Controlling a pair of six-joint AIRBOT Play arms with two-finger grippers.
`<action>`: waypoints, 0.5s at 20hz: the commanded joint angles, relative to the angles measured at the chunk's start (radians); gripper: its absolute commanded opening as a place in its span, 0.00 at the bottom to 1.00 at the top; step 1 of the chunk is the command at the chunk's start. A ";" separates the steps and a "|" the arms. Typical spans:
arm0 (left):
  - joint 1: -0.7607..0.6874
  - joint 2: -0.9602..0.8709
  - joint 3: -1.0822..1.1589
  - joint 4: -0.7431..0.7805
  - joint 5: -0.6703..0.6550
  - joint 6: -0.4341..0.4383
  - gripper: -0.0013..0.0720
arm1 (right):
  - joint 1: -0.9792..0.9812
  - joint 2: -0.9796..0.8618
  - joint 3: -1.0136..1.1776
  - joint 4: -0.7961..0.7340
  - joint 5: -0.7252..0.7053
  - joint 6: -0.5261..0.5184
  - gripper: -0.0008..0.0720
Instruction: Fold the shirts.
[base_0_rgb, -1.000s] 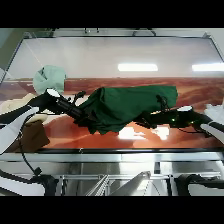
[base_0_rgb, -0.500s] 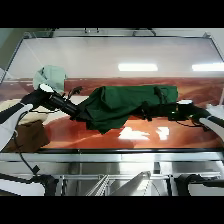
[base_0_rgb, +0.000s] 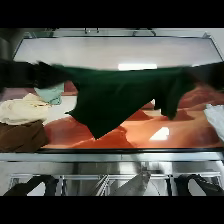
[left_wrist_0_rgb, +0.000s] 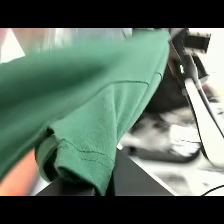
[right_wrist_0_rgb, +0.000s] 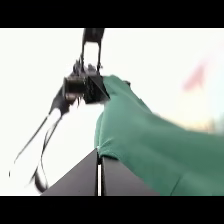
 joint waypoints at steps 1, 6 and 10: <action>-0.010 0.198 0.262 -0.116 0.176 0.012 0.05 | -0.033 0.219 0.205 0.090 -0.175 0.016 0.04; 0.066 0.195 0.554 0.077 0.261 -0.076 0.05 | -0.033 0.252 0.337 -0.178 -0.344 0.143 0.04; -0.037 -0.032 0.573 0.119 0.183 -0.086 0.05 | 0.003 0.092 0.291 -0.338 -0.295 0.161 0.04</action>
